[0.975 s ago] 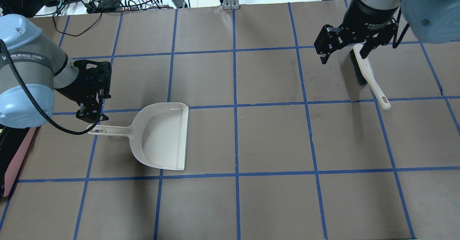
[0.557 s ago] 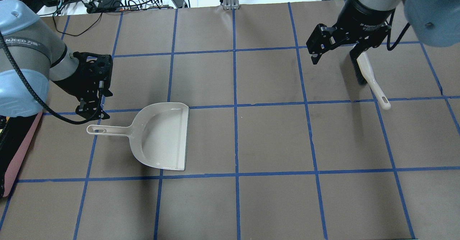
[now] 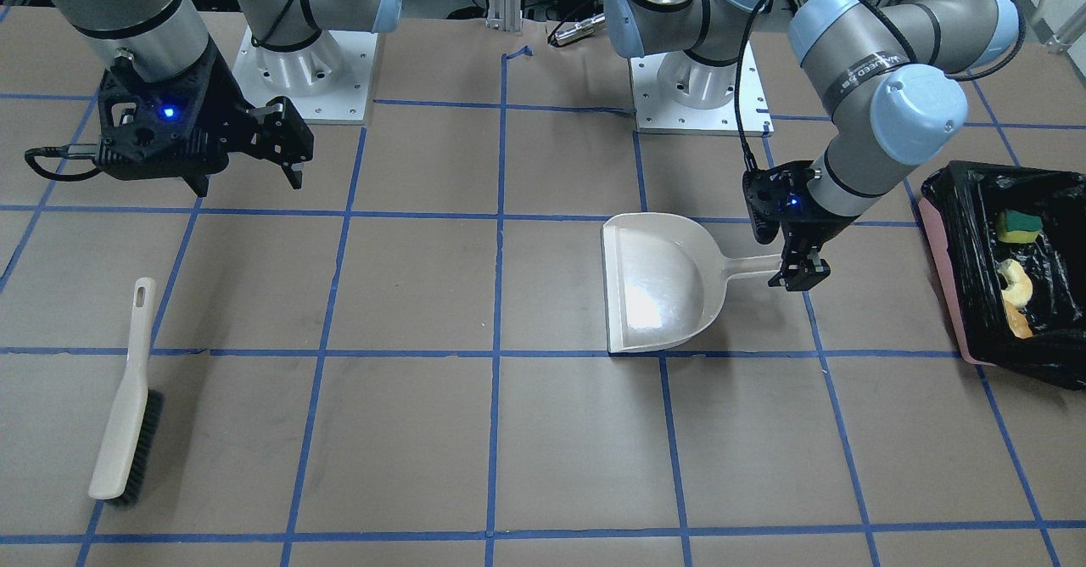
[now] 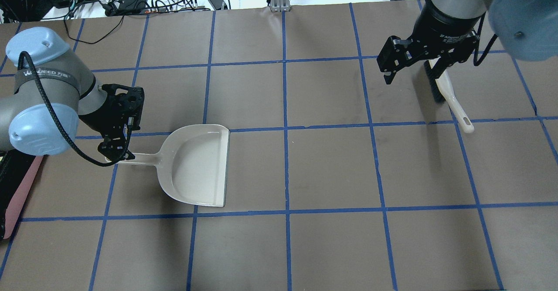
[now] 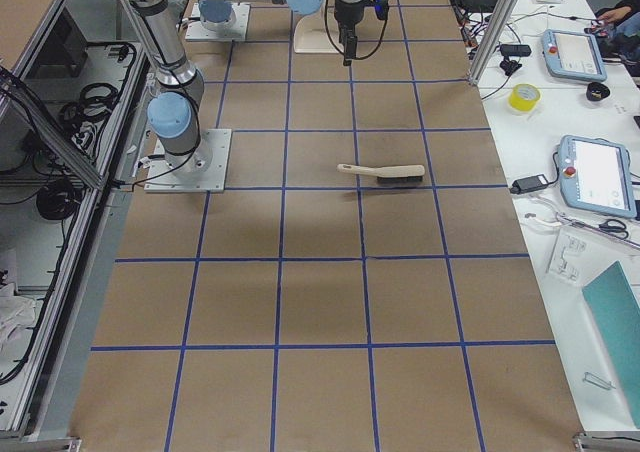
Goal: Sweep and dump trash into bin
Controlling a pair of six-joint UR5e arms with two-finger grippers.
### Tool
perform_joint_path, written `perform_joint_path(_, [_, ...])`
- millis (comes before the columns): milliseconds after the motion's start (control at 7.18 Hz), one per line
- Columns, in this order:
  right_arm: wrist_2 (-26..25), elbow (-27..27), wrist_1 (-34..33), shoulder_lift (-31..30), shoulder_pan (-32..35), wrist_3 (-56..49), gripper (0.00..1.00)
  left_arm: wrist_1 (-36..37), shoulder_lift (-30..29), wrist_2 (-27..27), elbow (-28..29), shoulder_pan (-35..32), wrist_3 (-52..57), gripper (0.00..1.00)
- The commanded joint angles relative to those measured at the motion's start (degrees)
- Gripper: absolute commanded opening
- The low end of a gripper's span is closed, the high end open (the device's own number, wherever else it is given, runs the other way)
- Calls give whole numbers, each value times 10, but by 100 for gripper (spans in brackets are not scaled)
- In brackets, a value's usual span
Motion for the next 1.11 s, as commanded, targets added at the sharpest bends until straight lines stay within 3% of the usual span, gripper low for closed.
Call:
perform_joint_path(0, [-12,1,6,-2,0,1,100,35,-17,14,-28,4,4,97])
perform_joint_path(696, [-13,1,6,-2,0,-3,100,79,-33,25,-53,28,5,98])
perform_joint_path(835, [-12,1,5,-3,0,-6,100,80,-33,23,-53,29,14,64])
perform_joint_path(975, [-12,1,5,-2,0,-6,100,81,-35,26,-53,28,18,48])
